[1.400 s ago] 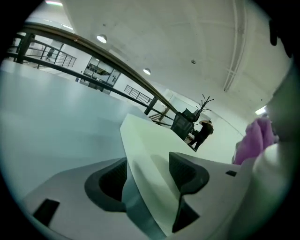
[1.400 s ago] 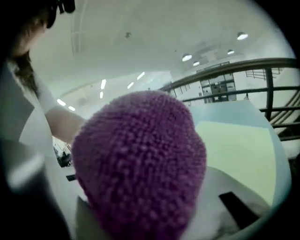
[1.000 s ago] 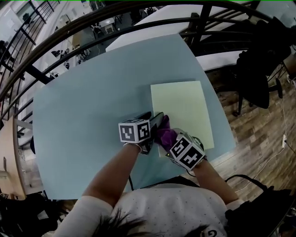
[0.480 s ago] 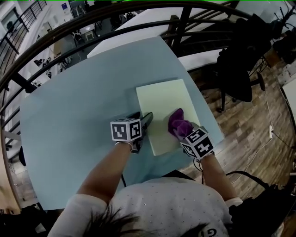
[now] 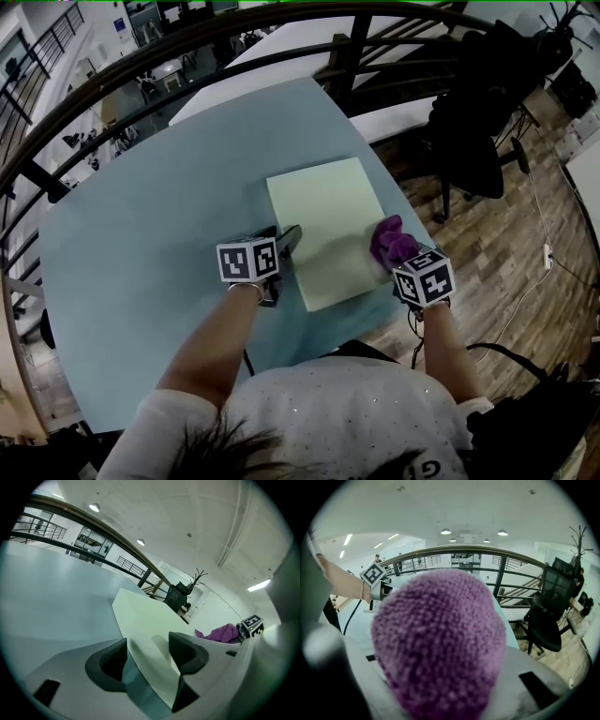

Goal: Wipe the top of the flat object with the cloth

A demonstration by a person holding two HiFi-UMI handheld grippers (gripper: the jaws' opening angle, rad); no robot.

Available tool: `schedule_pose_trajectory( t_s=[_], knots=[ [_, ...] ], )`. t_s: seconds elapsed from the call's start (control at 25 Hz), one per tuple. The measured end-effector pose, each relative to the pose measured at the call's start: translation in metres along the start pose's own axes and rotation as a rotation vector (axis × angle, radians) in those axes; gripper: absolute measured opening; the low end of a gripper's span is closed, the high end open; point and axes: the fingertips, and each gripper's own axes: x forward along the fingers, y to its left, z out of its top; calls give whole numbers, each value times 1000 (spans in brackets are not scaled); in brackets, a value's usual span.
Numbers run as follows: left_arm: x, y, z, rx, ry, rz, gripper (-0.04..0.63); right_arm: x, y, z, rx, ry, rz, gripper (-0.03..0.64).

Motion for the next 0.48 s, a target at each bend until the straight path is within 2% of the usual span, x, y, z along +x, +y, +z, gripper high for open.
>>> schedule_pose_trajectory(
  t_s=[0.24, 0.4, 0.48],
  knots=[
    [-1, 2, 1, -14, 7, -15, 275, -7, -12, -4, 50, -22, -43, 32],
    [0, 2, 1, -16, 8, -15, 275, -11, -20, -8, 52, -42, -107, 32],
    [-1, 1, 1, -11, 4, -10, 275, -15, -24, -7, 89, -54, -127, 32]
  ],
)
